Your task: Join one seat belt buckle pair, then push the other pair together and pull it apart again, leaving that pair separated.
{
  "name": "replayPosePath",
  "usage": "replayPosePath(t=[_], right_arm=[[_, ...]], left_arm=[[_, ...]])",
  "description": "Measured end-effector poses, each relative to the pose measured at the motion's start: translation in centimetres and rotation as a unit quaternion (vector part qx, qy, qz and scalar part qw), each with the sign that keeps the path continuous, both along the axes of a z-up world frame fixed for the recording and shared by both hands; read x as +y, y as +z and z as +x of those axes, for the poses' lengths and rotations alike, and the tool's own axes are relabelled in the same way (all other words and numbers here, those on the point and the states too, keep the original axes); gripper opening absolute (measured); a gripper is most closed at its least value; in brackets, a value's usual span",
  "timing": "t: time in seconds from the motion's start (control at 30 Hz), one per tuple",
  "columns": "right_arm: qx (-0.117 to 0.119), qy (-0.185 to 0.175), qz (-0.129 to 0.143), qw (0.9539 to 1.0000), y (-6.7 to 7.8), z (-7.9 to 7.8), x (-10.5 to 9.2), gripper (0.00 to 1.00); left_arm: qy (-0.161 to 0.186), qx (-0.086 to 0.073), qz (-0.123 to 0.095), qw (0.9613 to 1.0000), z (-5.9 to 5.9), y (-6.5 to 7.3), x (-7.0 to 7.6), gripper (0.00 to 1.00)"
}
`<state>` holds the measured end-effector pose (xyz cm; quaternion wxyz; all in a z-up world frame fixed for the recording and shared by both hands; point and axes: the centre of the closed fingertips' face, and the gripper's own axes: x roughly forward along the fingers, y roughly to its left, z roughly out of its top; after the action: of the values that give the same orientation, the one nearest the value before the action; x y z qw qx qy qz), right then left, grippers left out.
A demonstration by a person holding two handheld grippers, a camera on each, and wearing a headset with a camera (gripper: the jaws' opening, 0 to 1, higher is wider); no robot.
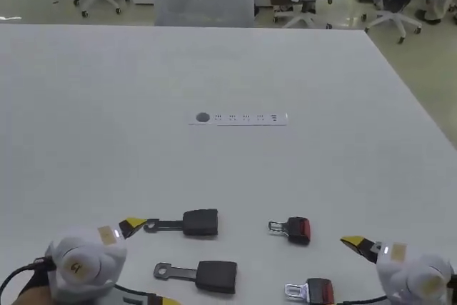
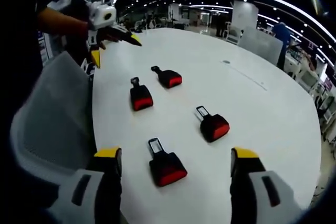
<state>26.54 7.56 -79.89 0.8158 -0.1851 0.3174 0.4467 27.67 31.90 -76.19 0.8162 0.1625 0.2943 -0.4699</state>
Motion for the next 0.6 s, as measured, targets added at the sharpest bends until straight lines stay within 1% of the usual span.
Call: replayPosePath(t=[0.1,0.13,0.17,0.27,0.33,0.43,0.5,0.57,0.6], right_arm=[[0.011,0.006,-0.002,0.9999,-0.6,-0.2,0.1,0.83],[0.016,0.008,-0.001,0.9998,-0.7,-0.2,0.2,0.81],[0.019,0.008,-0.003,0.9998,-0.9,-0.2,0.2,0.79],[0.025,0.012,-0.004,0.9996,-1.3,0.0,0.3,0.79],[0.032,0.014,0.0,0.9994,-1.5,0.0,0.4,0.77],[0.04,0.019,-0.003,0.999,-2.1,0.0,0.5,0.75],[0.045,0.021,-0.002,0.9988,-2.4,0.0,0.5,0.75],[0.051,0.027,-0.002,0.9983,-2.6,-0.1,0.6,0.75],[0.054,0.03,0.002,0.998,-2.6,-0.2,0.7,0.74]], left_arm=[[-0.01,0.004,0.002,0.9999,0.1,-0.7,-0.7,0.99],[-0.012,0.005,0.002,0.9999,0.2,-0.8,-0.8,0.98],[-0.016,0.01,0.001,0.9998,0.1,-1.0,-1.1,0.98],[-0.025,0.013,0.0,0.9996,0.2,-1.5,-1.7,0.96],[-0.031,0.018,0.004,0.9994,0.2,-1.9,-2.1,0.95],[-0.043,0.02,0.003,0.9989,0.1,-2.5,-2.7,0.93],[-0.048,0.025,-0.004,0.9985,0.1,-3.0,-3.2,0.93],[-0.054,0.035,0.01,0.9979,0.0,-4.0,-3.4,0.93],[-0.059,0.033,0.012,0.9977,0.0,-4.3,-3.8,0.93]])
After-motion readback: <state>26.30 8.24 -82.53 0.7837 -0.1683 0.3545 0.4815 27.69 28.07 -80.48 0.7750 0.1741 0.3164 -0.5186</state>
